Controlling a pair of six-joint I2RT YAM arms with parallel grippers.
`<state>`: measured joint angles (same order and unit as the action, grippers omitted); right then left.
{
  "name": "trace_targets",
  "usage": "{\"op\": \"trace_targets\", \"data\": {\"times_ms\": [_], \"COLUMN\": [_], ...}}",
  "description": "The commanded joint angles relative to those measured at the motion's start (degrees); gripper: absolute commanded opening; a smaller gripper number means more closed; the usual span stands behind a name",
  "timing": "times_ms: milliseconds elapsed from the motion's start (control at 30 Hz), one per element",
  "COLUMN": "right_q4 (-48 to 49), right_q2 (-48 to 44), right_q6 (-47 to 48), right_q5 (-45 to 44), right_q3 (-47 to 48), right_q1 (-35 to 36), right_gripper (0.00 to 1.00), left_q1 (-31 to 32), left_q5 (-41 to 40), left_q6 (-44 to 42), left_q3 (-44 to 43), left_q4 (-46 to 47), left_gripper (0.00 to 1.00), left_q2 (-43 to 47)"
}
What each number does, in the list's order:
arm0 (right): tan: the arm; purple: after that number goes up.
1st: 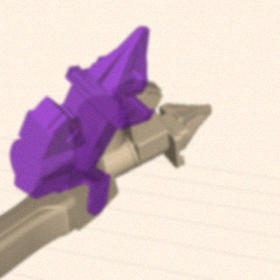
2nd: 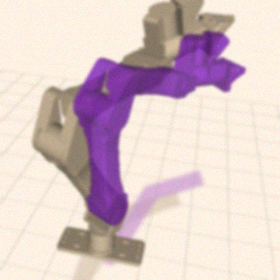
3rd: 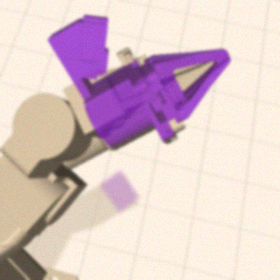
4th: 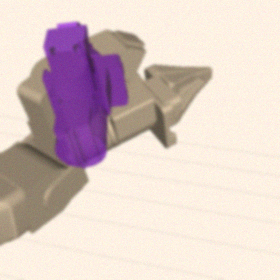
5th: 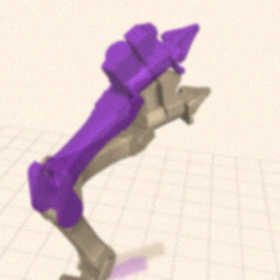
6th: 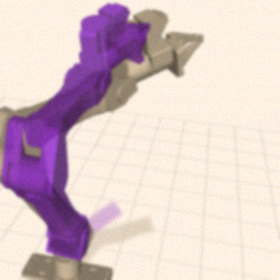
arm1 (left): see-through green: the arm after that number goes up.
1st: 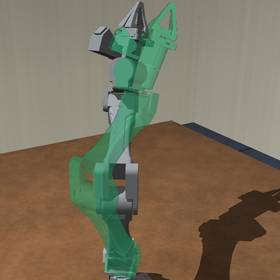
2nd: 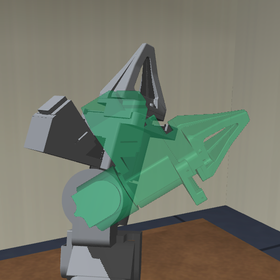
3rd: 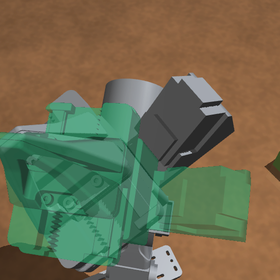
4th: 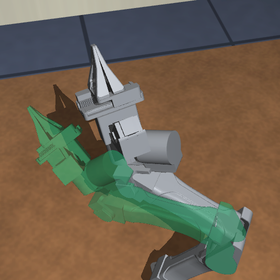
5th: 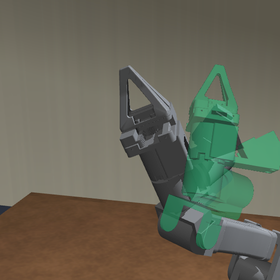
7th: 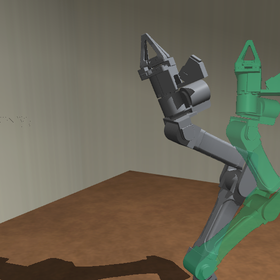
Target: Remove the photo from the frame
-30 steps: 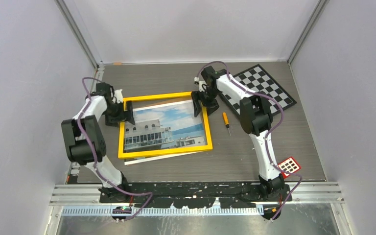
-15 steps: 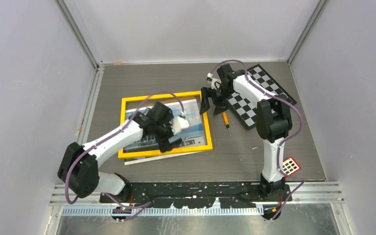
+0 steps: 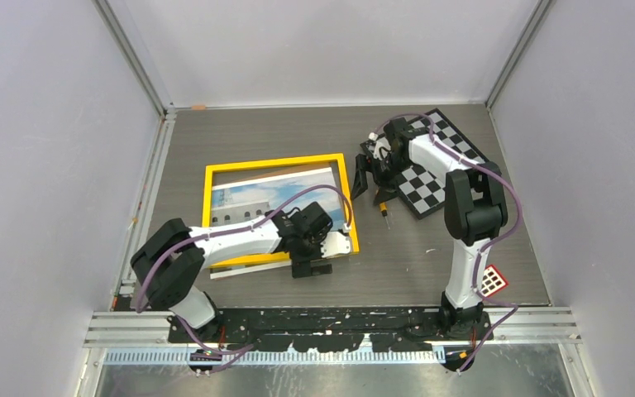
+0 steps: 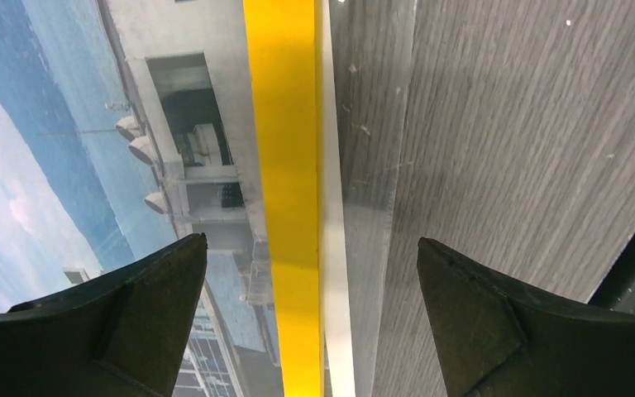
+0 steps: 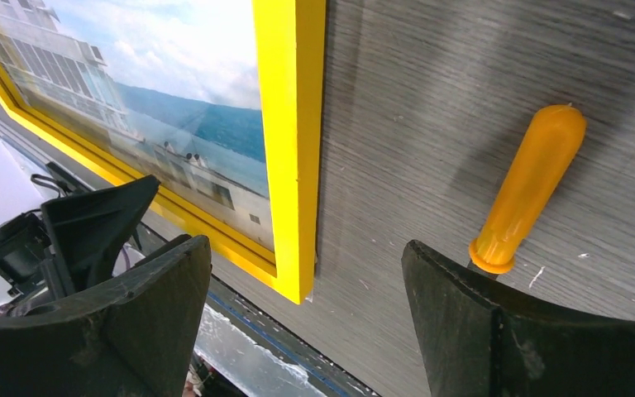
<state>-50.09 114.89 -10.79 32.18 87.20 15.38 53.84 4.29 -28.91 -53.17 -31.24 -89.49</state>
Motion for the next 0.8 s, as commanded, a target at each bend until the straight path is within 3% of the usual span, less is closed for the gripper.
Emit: {"op": "trace_targets", "data": {"times_ms": [0, 200, 567, 767], "right_q4": [1.8, 1.6, 1.7, 1.8], "right_q2": [-4.2, -3.5, -1.4, -0.9], "right_q6": [-0.7, -0.7, -1.5, -1.7], "right_q5": [0.7, 0.9, 2.2, 2.7], "right_q3": [0.1, 1.0, 2.8, 3.1], "right_q1": [0.0, 0.0, -0.1, -0.1], "right_gripper": [0.89, 0.89, 0.89, 0.89], "left_q1": [0.6, 0.1, -6.2, -9.0], "left_q5": [-2.9, -7.9, -2.4, -0.1], "left_q6": [0.2, 0.5, 1.3, 0.7], "left_q3": [-1.1, -1.6, -4.5, -5.9], "left_q4": [3.9, 4.6, 0.8, -0.5], "left_gripper": [1.00, 0.99, 0.84, 0.80], "left_q2": [-1.5, -3.7, -3.8, -5.1]}}
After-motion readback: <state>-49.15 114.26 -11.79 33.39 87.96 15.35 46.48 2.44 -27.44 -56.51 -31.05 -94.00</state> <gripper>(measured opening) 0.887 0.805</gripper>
